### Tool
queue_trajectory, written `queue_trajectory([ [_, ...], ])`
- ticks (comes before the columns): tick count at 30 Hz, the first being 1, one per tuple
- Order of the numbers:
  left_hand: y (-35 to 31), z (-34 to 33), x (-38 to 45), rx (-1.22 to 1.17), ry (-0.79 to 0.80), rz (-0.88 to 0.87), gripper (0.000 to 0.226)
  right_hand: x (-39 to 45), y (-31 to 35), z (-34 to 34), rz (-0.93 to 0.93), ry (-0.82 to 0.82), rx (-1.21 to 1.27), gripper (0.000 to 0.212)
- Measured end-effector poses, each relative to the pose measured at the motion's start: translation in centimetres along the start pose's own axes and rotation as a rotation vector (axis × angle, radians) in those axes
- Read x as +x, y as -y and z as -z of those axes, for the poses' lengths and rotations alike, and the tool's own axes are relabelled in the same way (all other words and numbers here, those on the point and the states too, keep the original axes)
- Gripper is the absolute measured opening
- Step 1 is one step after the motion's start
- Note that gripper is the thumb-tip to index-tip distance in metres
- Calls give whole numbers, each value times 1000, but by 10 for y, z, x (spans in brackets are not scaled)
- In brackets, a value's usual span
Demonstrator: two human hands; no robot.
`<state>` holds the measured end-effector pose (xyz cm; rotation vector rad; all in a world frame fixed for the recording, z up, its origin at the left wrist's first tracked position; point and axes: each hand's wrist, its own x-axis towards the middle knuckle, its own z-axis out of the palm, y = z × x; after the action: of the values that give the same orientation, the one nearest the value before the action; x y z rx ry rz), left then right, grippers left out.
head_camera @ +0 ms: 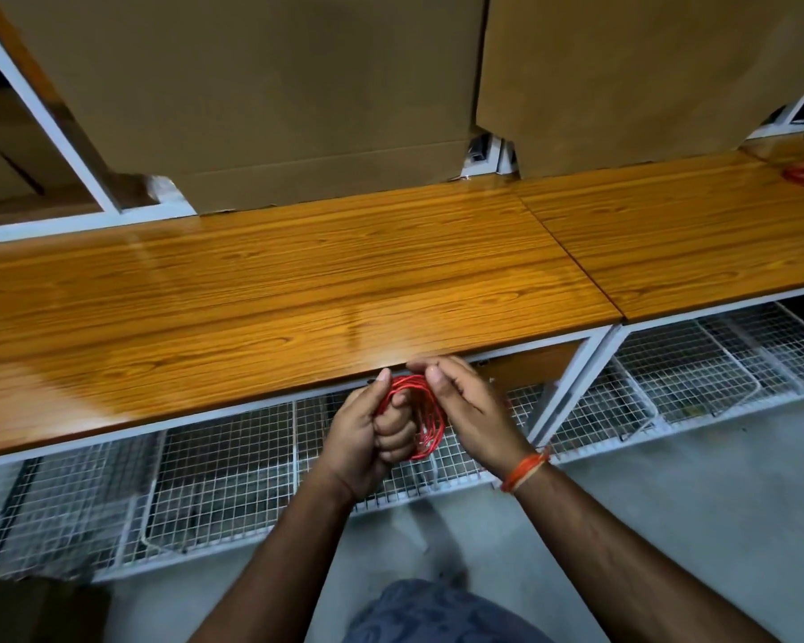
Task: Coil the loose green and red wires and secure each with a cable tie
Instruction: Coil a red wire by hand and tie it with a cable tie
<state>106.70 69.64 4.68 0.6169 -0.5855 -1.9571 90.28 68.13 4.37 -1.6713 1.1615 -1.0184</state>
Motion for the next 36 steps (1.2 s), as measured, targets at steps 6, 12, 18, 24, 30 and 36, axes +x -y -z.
queue_trajectory([
  [6, 3, -10, 7, 193, -169, -50, 37, -5, -7, -26, -43, -174, 32, 46],
  [12, -11, -11, 4, 273, -35, 86, 44, 1, -5, -21, 87, -259, -189, 42],
  [18, -15, -13, 5, 265, -25, 27, 35, 7, -5, -19, 95, -187, -153, 46],
  [24, -42, 13, 13, -337, -283, -91, 40, -9, -37, 2, 5, -2, -255, 22],
  [30, -71, 38, 14, -386, -366, -355, 37, -33, -54, 4, -29, -102, -375, 18],
  [36, -55, 47, 14, 560, -352, -361, 37, -3, 19, -21, 428, 78, -472, 20],
])
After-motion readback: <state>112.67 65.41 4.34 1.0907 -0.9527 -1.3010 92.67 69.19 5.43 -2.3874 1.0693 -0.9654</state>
